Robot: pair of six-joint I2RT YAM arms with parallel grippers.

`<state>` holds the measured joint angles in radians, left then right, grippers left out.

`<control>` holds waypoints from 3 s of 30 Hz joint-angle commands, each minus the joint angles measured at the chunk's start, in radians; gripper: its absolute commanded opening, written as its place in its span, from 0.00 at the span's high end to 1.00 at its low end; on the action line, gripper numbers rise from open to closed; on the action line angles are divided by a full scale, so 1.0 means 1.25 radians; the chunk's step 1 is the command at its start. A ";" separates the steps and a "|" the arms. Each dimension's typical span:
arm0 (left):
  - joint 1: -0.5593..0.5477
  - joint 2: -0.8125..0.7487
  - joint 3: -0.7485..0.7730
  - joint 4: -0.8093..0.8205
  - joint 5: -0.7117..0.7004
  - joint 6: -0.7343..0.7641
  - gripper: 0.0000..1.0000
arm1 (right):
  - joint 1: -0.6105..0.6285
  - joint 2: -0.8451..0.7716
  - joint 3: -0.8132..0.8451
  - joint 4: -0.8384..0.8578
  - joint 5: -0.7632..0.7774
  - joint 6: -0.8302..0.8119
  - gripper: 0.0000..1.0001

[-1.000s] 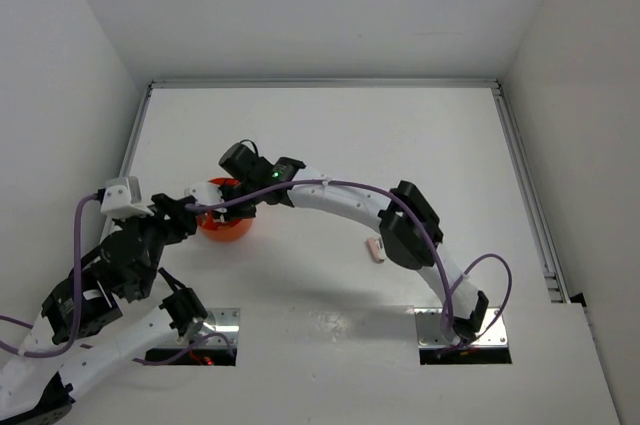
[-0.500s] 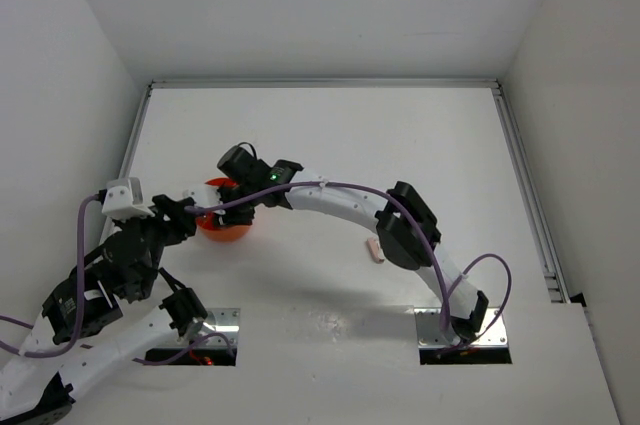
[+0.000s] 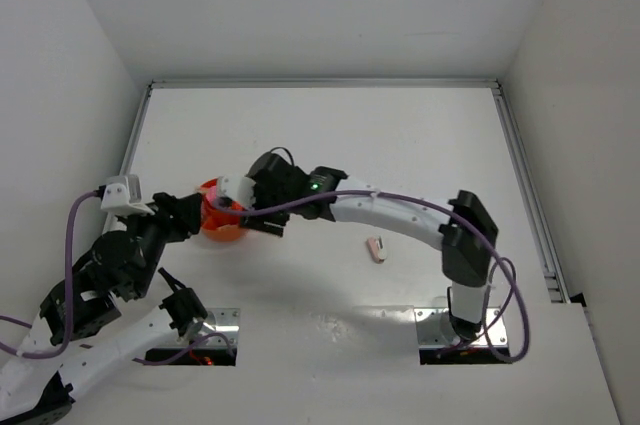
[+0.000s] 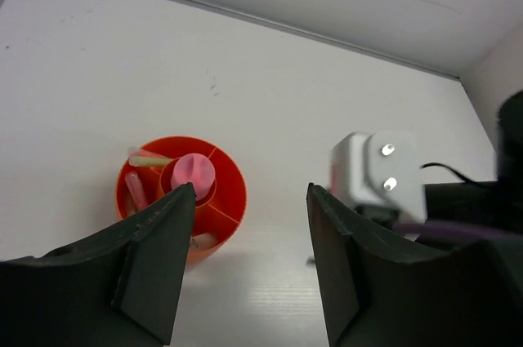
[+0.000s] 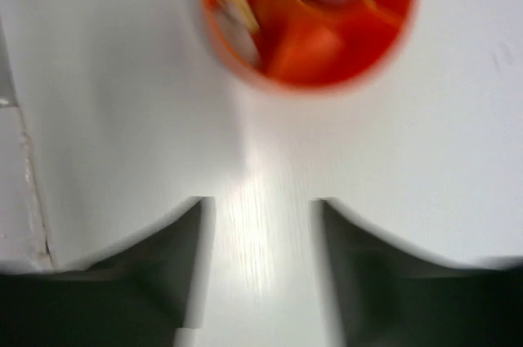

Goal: Sort the stationery into containers
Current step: Place the stationery in the storage box, then pick up the stapler from the center of the board, then place the stapler in the storage box.

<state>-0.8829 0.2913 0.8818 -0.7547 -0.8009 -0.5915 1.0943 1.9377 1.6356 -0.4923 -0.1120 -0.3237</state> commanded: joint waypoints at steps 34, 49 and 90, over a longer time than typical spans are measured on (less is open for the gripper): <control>-0.005 0.058 -0.057 0.140 0.059 0.099 0.37 | -0.399 -0.107 -0.346 -0.313 -0.002 0.431 0.30; -0.005 0.058 -0.057 0.140 0.066 0.099 0.37 | -0.399 -0.069 -0.419 -0.291 0.038 0.431 0.29; -0.005 0.025 -0.057 0.140 0.044 0.099 0.37 | -0.348 0.195 0.136 0.581 -0.810 0.579 0.92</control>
<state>-0.8829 0.3279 0.8112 -0.6144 -0.7300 -0.4789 0.6453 2.1761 1.7988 -0.0937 -0.9333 0.3164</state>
